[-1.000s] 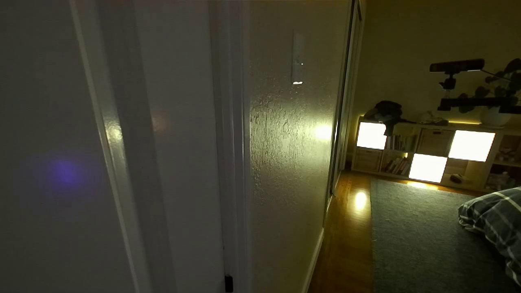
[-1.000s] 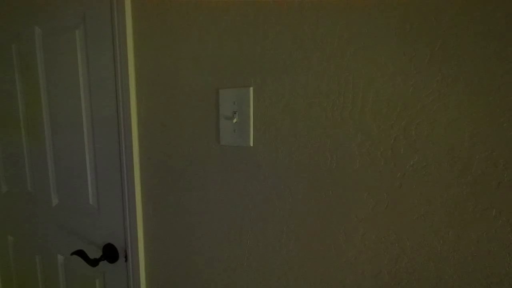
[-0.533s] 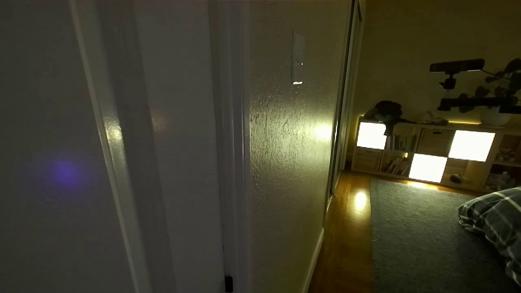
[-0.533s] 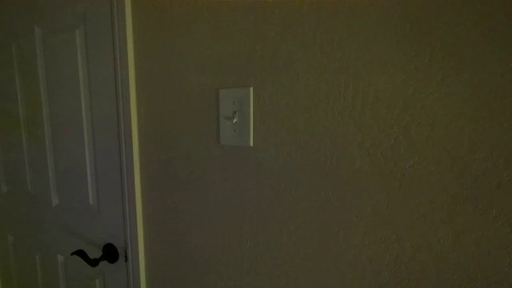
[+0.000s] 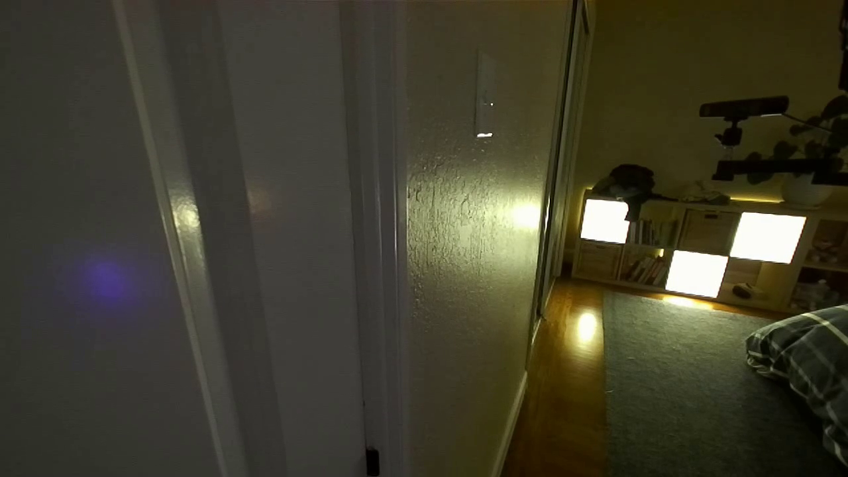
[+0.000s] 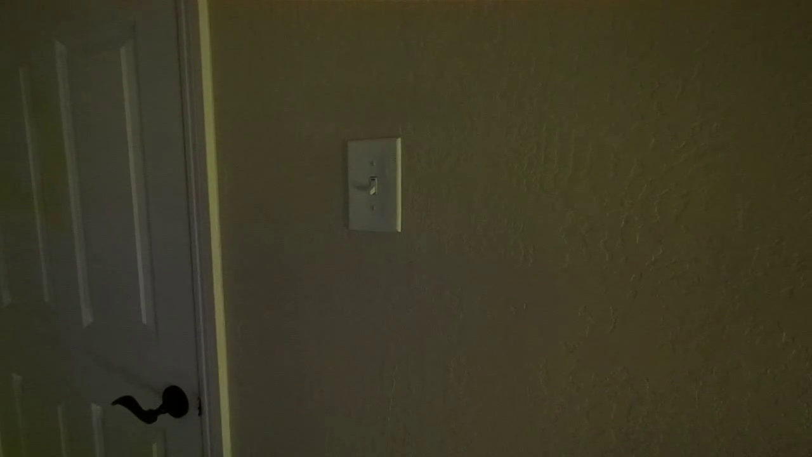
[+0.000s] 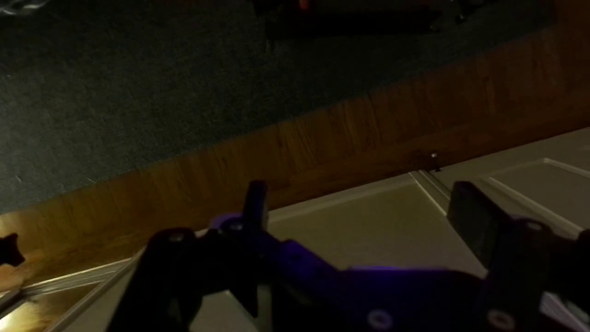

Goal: Turn on the light switch

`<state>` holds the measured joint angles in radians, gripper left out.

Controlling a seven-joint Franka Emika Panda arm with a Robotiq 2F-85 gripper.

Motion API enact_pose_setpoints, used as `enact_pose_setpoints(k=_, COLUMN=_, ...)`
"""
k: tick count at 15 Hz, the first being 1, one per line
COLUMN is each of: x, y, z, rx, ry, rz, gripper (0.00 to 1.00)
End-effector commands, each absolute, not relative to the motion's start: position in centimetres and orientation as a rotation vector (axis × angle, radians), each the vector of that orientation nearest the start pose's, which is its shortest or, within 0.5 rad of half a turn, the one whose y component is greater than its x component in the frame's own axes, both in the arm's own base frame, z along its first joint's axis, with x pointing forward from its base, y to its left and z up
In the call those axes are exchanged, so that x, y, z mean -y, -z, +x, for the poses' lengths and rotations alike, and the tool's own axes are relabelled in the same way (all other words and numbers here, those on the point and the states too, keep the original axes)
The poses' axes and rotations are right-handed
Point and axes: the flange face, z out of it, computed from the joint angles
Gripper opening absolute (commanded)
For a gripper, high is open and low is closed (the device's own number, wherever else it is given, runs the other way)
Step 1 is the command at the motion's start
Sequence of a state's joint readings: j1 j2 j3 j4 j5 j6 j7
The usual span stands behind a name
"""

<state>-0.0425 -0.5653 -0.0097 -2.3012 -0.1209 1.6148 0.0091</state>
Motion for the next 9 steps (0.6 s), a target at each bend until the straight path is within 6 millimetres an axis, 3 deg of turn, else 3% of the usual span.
enact_pose_setpoints(k=1, x=2.5, y=-54.2, z=40.3, rx=-0.005, ry=-0.093, rz=-3.202, gripper=1.00)
enact_pose_setpoints(k=6, x=2.2, y=-55.0, z=44.3, rx=0.018, ry=0.176, rz=-3.087, gripper=1.00)
enact_pose_setpoints(k=8, x=2.4, y=-55.9, z=44.9, rx=0.028, ry=0.248, rz=-3.058, gripper=1.00)
enact_pose_setpoints(k=9, x=2.1, y=-54.9, z=44.4, rx=0.004, ry=0.181, rz=-3.097, gripper=1.00)
